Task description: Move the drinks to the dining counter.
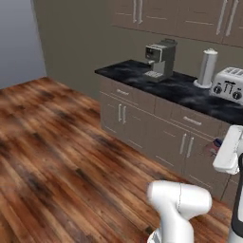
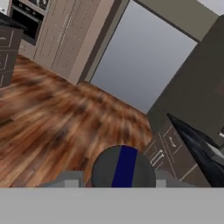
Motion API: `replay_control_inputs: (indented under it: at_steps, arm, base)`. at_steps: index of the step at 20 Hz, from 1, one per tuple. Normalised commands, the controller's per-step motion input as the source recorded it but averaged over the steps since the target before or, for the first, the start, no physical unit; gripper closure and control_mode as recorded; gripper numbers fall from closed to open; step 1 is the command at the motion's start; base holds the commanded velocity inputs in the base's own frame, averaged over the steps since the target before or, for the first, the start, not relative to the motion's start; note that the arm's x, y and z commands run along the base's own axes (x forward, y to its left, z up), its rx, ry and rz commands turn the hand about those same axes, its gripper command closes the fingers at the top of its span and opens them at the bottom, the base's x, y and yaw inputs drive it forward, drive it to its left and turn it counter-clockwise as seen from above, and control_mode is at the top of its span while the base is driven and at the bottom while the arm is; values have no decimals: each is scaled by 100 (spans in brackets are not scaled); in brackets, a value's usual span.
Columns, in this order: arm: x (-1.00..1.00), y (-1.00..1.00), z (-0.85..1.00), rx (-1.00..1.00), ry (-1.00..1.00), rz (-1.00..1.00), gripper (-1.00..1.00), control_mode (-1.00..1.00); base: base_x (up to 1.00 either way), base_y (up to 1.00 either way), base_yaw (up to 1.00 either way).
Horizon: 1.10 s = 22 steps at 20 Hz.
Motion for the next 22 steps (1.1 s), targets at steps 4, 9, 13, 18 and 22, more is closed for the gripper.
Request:
replay_control_inputs:
  at_steps: [4,9,13,18,22]
  arm:
    - [0,0,0,0,0,0,100,100]
    - [0,0,0,0,0,0,100,100]
    - [0,0,0,0,0,0,100,100]
    - [0,0,0,0,0,0,100,100]
    - [0,0,0,0,0,0,100,100]
  base:
    - [0,83,42]
    - [9,81,44]
    - [14,73,44]
    - [44,64,42]
    - [71,32,19]
